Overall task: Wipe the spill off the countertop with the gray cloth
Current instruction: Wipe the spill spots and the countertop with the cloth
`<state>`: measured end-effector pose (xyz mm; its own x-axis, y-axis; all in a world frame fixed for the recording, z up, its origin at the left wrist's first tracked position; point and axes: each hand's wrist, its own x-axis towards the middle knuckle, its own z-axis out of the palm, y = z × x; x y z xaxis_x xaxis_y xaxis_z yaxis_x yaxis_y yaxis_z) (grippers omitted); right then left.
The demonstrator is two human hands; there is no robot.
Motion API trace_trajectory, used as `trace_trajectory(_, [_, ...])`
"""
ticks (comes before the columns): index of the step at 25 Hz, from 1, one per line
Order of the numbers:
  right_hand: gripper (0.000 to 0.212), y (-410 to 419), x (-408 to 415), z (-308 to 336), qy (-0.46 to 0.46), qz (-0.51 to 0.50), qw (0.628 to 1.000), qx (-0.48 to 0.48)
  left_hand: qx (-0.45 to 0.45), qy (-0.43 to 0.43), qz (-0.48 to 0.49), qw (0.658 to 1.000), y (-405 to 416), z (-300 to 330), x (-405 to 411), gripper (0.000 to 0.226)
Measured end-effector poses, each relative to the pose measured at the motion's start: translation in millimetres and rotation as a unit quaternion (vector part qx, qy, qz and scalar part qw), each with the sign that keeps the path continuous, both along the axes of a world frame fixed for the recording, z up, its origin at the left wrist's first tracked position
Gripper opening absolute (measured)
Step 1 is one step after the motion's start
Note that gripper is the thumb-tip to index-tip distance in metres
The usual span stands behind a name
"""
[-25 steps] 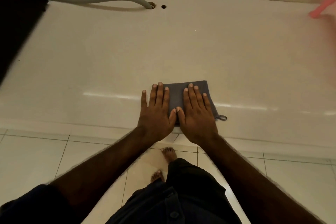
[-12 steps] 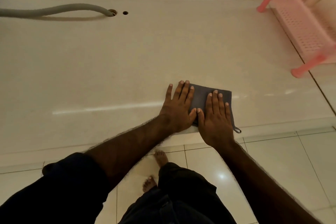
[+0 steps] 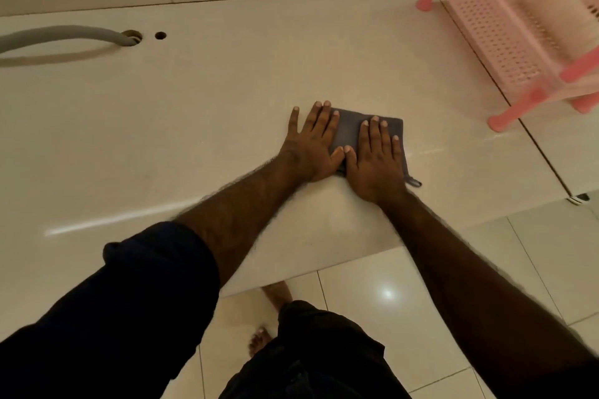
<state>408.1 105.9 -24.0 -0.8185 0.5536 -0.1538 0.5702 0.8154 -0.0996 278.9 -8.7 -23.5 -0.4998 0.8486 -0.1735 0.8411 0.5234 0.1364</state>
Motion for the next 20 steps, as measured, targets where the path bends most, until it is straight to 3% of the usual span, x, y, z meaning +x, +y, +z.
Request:
trace_trajectory(6, [0.074,22.7,-70.8,-0.4,0.01,0.036,0.999,-0.009,-0.008,-0.003,0.043,0.999,9.0,1.5,-58.6,0.08])
trace_trajectory(12, [0.073,-19.8,-120.2,4.0,0.016,0.118,0.992,-0.042,-0.009,0.003,0.094,0.996,-54.5,0.0,-95.7,0.08])
trace_trajectory(16, [0.085,-58.7,-121.1,2.8,0.036,0.031,0.995,-0.083,0.026,-0.016,0.125,0.992,-111.6,-2.8,-85.7,0.079])
trace_trajectory(20, [0.113,-71.3,-148.2,7.0,0.056,-0.034,0.993,-0.097,0.035,-0.005,0.227,0.973,-156.7,-3.1,-88.8,0.077])
